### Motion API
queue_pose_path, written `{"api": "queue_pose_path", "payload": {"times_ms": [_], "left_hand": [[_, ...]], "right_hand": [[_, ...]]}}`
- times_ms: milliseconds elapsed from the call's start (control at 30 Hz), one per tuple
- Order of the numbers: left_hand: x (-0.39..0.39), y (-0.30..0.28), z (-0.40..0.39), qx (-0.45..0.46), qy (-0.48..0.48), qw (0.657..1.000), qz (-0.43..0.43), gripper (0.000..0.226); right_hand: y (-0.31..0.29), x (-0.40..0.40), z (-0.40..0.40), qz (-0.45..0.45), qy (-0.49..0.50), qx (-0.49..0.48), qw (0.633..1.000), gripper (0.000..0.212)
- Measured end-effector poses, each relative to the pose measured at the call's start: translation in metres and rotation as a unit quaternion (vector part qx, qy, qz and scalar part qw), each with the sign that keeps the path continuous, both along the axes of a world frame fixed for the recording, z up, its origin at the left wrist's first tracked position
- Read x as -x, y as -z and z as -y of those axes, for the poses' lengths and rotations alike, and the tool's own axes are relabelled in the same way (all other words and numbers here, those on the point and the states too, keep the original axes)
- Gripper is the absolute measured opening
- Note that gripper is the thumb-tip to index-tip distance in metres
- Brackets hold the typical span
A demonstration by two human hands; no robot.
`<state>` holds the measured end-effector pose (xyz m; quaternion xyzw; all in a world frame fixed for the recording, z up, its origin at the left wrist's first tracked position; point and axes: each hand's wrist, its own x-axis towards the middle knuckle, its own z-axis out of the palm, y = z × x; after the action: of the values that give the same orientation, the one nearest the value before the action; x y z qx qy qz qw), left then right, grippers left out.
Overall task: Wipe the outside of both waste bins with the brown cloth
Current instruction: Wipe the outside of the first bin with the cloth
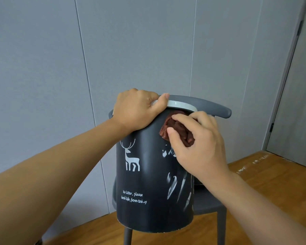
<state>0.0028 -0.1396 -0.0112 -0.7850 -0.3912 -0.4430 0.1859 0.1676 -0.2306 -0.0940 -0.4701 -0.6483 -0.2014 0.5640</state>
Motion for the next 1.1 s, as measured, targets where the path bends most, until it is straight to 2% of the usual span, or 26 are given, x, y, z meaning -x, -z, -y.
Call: {"api": "queue_pose_path", "payload": {"times_ms": [200,267,400,467,600,700,800,867,1000,1100], "left_hand": [[-0.006,0.000,0.002,-0.010,0.011,1.000,-0.009,0.062],[-0.008,0.000,0.002,-0.015,0.004,1.000,-0.019,0.063],[-0.011,-0.001,0.003,-0.023,0.008,0.999,-0.023,0.064],[-0.008,0.000,0.003,-0.023,0.009,0.999,-0.022,0.064],[-0.004,0.002,0.006,-0.017,-0.002,1.000,-0.021,0.067],[-0.007,0.000,0.005,-0.020,-0.007,0.999,-0.035,0.069],[-0.006,-0.001,0.004,-0.020,0.001,0.999,-0.029,0.069],[-0.003,0.000,0.003,-0.011,0.005,1.000,-0.022,0.068],[0.002,-0.001,0.000,-0.010,0.008,1.000,-0.027,0.067],[0.002,-0.001,-0.002,-0.008,0.014,0.999,-0.028,0.067]], "right_hand": [[0.013,-0.007,0.019,0.133,-0.035,0.005,0.990,0.022],[0.002,-0.010,0.014,0.126,-0.026,0.002,0.992,0.020],[-0.015,-0.008,-0.002,0.030,0.009,-0.013,0.999,0.027],[-0.005,-0.005,0.003,0.059,0.007,-0.022,0.998,0.030],[0.010,-0.011,0.018,0.171,-0.034,-0.012,0.985,0.031],[-0.009,-0.017,0.004,0.112,0.005,-0.017,0.994,0.028],[-0.015,-0.013,-0.007,0.068,0.033,-0.015,0.997,0.035],[0.001,-0.009,0.002,0.085,0.009,-0.014,0.996,0.040],[0.029,-0.010,0.024,0.158,-0.054,0.008,0.986,0.032],[0.009,-0.015,0.011,0.122,-0.031,0.003,0.992,0.029]]}}
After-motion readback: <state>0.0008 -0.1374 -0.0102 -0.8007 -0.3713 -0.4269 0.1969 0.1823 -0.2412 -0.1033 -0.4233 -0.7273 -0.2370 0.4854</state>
